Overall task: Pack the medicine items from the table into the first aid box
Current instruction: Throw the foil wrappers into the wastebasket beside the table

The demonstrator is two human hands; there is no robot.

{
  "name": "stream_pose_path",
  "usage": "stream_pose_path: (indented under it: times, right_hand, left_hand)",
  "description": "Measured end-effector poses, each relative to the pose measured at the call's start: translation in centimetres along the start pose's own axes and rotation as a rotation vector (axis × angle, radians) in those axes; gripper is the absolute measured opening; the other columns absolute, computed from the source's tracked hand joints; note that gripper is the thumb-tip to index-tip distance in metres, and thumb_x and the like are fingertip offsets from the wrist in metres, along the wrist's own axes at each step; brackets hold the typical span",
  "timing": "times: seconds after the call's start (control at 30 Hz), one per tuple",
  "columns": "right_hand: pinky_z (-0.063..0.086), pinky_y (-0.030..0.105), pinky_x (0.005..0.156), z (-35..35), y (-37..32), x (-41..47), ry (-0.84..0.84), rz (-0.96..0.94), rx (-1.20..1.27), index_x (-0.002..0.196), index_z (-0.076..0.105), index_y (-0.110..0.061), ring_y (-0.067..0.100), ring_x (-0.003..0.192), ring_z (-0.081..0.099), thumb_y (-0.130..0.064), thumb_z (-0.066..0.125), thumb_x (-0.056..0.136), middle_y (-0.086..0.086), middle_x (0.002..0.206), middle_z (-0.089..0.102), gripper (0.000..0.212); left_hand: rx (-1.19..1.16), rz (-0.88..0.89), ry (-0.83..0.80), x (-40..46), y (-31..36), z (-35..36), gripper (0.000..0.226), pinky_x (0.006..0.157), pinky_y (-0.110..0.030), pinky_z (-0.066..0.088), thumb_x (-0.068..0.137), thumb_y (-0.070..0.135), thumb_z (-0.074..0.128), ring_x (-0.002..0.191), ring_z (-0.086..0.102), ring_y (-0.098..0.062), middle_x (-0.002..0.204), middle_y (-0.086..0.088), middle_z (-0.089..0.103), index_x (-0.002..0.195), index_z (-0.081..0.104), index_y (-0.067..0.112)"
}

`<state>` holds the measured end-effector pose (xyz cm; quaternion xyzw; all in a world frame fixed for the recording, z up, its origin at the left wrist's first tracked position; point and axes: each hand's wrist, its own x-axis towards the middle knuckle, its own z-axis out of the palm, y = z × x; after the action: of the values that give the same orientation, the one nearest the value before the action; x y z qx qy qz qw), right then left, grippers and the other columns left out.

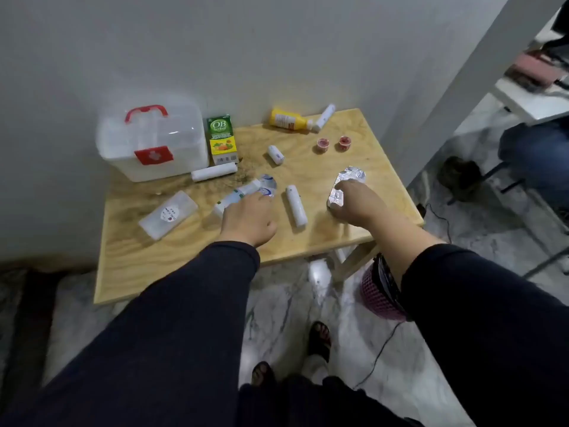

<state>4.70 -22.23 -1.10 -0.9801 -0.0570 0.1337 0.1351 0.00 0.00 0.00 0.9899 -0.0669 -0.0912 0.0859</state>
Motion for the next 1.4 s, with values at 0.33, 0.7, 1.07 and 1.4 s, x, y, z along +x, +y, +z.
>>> stream_pose_path:
  times: [0.33,0.7,1.07,1.4]
  right_hand:
    - [0.049,0.038,0.076,4.7,1.3,-0.3,0.143,0.015,-0.08,0.105,0.06,-0.006,0.032,0.109,0.054,-0.013,0.053,0.092,0.012,0.113,0.057,0.017]
    - [0.043,0.033,0.06,2.4,0.6,-0.2,0.194,0.015,-0.219,0.096,0.063,-0.005,0.038,0.084,0.064,0.001,0.05,0.085,0.018,0.092,0.069,0.018]
    - [0.049,0.037,0.073,-4.8,-1.5,-2.7,0.449,0.074,-0.114,0.112,0.065,-0.008,0.037,0.097,0.062,-0.007,0.051,0.094,0.015,0.109,0.068,0.023]
    - [0.037,0.031,0.066,-8.9,3.4,-6.4,0.637,0.279,-0.041,0.11,0.067,-0.014,0.039,0.096,0.062,0.0,0.05,0.089,0.017,0.108,0.068,0.031]
  left_hand:
    - [0.098,-0.088,0.039,-0.5,-1.5,4.7,0.041,0.075,-0.034,0.041,0.092,-0.001,0.048,0.119,0.05,-0.026,0.13,-0.008,0.051,0.131,0.046,0.01]
    - [0.078,-0.046,0.145,-0.1,-2.1,2.7,0.034,0.066,-0.041,0.045,0.089,-0.01,0.048,0.1,0.062,-0.036,0.112,-0.015,0.063,0.117,0.061,0.004]
    - [0.09,0.019,0.333,2.3,0.1,-6.0,0.021,0.062,-0.038,0.04,0.088,-0.007,0.046,0.09,0.063,-0.04,0.096,-0.019,0.066,0.096,0.064,0.003]
    - [-0.031,0.246,0.38,4.7,11.7,-6.0,0.028,0.067,-0.037,0.044,0.093,0.0,0.049,0.098,0.065,-0.036,0.109,-0.011,0.067,0.113,0.065,0.01]
